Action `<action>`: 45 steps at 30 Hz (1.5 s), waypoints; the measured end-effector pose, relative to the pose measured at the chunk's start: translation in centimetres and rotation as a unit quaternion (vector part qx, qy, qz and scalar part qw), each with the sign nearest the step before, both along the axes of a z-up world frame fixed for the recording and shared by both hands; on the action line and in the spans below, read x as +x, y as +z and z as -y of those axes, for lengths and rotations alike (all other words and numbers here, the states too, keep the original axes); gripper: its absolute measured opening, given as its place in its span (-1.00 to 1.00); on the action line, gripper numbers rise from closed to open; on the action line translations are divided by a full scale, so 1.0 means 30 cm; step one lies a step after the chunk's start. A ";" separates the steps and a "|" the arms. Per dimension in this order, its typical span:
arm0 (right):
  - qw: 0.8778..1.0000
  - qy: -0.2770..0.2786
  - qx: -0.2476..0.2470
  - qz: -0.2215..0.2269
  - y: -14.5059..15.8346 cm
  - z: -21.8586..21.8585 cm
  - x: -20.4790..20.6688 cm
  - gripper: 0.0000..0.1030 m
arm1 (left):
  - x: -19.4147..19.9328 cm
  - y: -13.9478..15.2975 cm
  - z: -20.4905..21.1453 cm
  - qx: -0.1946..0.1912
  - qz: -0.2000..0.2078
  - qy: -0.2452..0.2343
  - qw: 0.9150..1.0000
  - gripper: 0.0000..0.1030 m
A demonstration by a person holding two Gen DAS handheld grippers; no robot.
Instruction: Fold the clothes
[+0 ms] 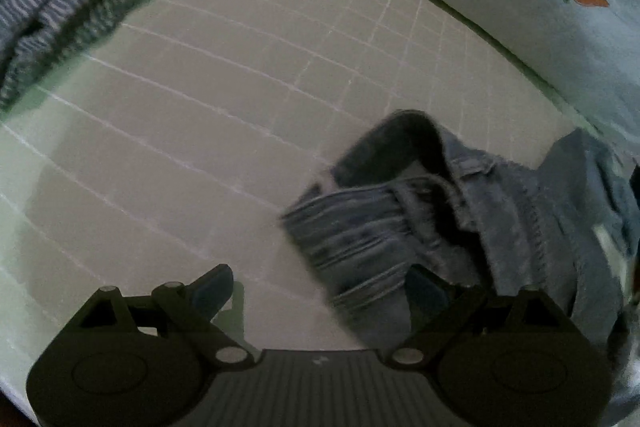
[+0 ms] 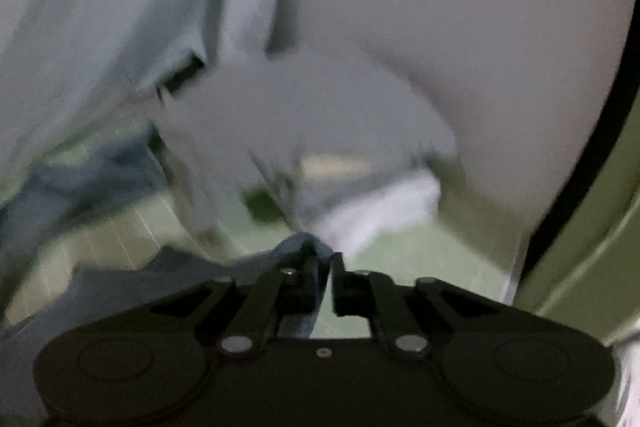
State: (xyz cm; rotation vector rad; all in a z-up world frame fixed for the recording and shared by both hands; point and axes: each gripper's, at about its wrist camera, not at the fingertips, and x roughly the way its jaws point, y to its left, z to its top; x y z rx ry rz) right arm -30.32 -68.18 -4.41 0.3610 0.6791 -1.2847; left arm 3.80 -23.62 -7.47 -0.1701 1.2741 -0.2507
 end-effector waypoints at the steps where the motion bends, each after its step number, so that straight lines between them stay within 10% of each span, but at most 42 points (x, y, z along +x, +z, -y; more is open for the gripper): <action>1: 1.000 0.001 0.012 0.010 -0.025 0.012 -0.009 -0.29 | 0.011 -0.009 0.016 -0.006 -0.005 0.004 1.000 0.81; 3: 0.999 0.009 0.033 0.041 -0.064 0.021 -0.005 0.11 | 0.032 -0.025 0.043 -0.019 -0.016 0.011 1.000 0.80; 7: 0.993 0.020 0.086 0.073 -0.147 0.037 0.066 0.17 | 0.045 -0.040 0.078 -0.025 -0.027 0.029 0.999 0.38; 9: 0.990 0.029 0.110 0.079 -0.183 0.047 0.114 0.17 | 0.038 -0.036 0.073 -0.014 -0.017 0.038 0.999 -0.21; 14: 0.987 0.074 0.133 0.054 -0.222 -0.013 0.218 0.26 | 0.023 -0.024 0.017 -0.048 0.008 0.049 0.998 -0.62; 26: 0.981 0.088 0.153 0.079 -0.204 -0.137 0.246 0.28 | 0.283 0.040 -0.227 0.026 0.085 0.080 0.993 -0.63; 30: 0.980 0.092 0.157 0.085 -0.206 -0.179 0.255 0.33 | 0.343 0.082 -0.264 0.045 0.087 0.098 0.990 -0.34; 39: 0.975 0.098 0.173 0.094 -0.211 -0.217 0.310 0.41 | 0.252 0.092 -0.174 -0.085 0.062 0.030 0.994 0.37; 43: 0.971 0.112 0.185 0.097 -0.218 -0.224 0.345 0.43 | 0.224 0.036 -0.110 -0.099 0.040 0.024 0.994 0.33; 45: 0.970 0.122 0.185 0.098 -0.215 -0.228 0.353 0.44 | 0.206 0.038 -0.085 -0.094 0.045 0.019 0.994 -0.26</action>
